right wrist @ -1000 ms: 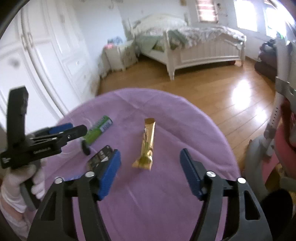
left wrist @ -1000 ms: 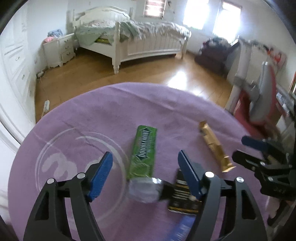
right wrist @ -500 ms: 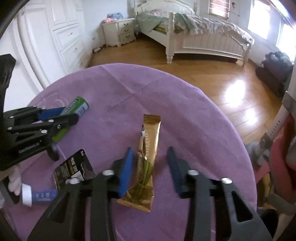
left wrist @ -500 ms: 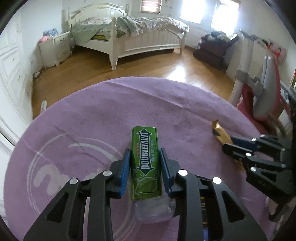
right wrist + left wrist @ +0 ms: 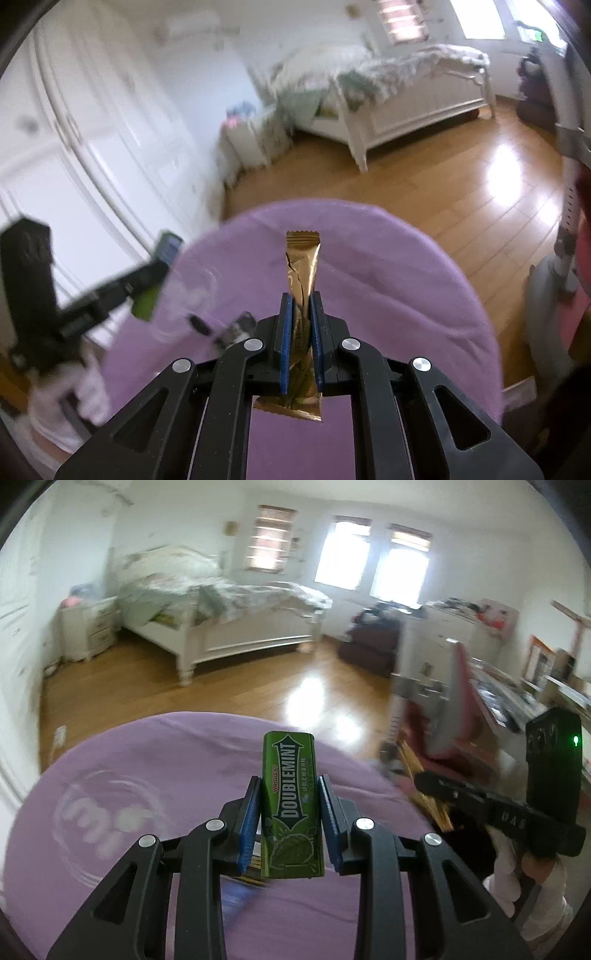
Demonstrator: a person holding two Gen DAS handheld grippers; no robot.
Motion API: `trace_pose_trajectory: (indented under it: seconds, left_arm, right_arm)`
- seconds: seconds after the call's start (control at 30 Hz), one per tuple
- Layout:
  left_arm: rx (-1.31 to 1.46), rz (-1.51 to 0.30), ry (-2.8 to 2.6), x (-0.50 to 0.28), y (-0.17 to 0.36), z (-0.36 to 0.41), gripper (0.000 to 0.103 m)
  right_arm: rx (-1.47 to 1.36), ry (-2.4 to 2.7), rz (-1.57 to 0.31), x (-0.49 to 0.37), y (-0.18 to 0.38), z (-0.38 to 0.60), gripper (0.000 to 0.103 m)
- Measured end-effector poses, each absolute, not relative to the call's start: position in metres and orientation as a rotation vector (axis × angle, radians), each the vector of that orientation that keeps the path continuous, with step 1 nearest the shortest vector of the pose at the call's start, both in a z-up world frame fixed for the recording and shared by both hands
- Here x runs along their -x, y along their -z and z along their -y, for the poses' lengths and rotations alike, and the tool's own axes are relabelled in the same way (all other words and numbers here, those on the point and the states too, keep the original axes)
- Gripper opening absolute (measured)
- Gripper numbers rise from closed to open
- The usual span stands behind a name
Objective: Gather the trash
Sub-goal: 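Grasp the green Doublemint gum box with the left tool while the right tool grasps the gold wrapper, then carry the gum box and gold wrapper over the black bin and open both tools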
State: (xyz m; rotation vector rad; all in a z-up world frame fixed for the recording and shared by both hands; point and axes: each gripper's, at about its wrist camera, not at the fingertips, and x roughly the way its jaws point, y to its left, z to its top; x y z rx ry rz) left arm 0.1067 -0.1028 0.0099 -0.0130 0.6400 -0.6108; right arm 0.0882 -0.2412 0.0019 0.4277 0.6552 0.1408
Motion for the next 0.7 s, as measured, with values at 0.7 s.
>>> trace_pose_trajectory:
  seconds: [0.7]
  left_arm:
    - [-0.025,-0.704,1.046,0.013,0.032,0.329,0.031]
  right_arm:
    - [-0.553,0.311,-0.444,0.172,-0.001,0.423,0.011]
